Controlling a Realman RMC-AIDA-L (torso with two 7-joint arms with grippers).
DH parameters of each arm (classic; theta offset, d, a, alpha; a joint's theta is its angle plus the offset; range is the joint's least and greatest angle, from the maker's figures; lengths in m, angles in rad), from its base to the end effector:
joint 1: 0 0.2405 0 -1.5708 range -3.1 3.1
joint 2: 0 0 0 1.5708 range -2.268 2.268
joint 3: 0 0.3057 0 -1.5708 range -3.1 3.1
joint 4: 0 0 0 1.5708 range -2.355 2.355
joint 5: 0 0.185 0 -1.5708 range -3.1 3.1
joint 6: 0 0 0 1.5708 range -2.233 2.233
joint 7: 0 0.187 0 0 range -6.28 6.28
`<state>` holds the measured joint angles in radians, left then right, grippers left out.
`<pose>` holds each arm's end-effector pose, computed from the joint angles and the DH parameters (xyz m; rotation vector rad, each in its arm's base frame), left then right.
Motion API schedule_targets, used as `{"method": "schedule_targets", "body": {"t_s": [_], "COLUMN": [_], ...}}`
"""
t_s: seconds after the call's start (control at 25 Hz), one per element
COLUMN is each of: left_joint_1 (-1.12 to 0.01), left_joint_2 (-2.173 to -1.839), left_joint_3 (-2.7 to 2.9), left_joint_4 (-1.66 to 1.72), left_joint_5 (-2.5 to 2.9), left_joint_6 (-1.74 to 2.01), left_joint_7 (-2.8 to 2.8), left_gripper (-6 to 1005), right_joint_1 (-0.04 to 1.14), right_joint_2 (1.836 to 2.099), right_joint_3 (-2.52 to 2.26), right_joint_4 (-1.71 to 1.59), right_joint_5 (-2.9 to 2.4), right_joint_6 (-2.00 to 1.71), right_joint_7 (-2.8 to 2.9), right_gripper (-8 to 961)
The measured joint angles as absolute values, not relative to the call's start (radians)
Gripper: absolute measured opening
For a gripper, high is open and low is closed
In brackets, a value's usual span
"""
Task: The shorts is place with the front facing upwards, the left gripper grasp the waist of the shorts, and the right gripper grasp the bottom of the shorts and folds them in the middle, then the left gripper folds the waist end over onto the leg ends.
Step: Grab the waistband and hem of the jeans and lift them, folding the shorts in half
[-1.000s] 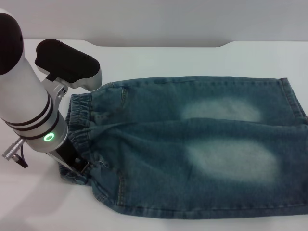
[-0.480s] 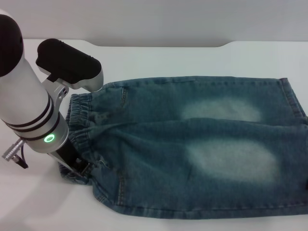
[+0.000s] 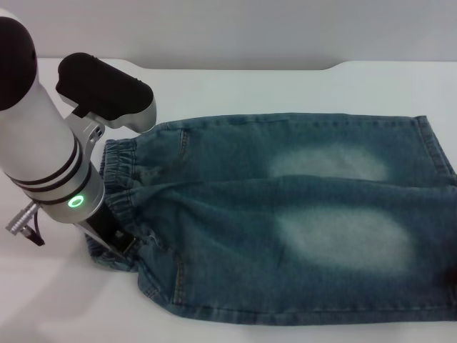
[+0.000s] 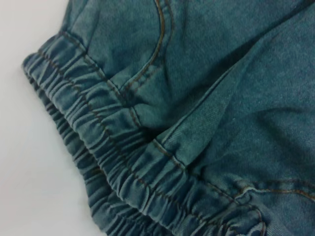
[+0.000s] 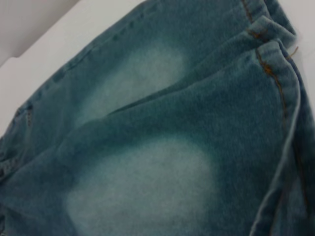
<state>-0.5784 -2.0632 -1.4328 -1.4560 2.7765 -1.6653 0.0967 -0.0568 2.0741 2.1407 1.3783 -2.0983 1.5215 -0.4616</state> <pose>-0.2589 0.3312 -0.0705 -2.2921 -1.1095 0.8118 0.3732 0.2116 -0.0068 -1.8953 1.9868 0.3378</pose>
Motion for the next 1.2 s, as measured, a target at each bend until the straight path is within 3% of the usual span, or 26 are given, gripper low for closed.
{"method": "schedule_targets", "body": {"t_s": [0.04,0.24,0.68,0.88,1.2], "left_joint_1": [-0.579,-0.582,-0.566,-0.524,-0.465], "left_joint_2": [-2.063,-2.063,-2.059,-2.058,-2.057], "left_joint_3": [-1.433,-1.433,-1.442,-1.462,-1.516], "left_joint_4": [-1.456,-1.456,-1.463,-1.515,-1.606], "left_joint_5": [2.776,2.777,2.785,2.789,2.824], "left_joint_6": [-1.664,-1.660,-1.632,-1.604,-1.557], "left_joint_7": [0.097,0.097,0.097,0.105,0.124], "left_gripper": [55,55,53,53,52], "right_joint_1": [-0.055,-0.048,-0.033,-0.029,-0.021], "right_joint_2": [2.074,2.074,2.072,2.076,2.076], "right_joint_3": [2.147,2.163,2.193,2.192,2.225], "right_joint_4": [1.375,1.371,1.405,1.415,1.430], "right_joint_5": [-2.096,-2.093,-2.055,-2.021,-1.957], "right_joint_6": [1.524,1.530,1.560,1.559,1.547], "right_joint_7": [-0.466,-0.470,-0.493,-0.519,-0.546], "right_gripper": [554,344,104,25,25]}}
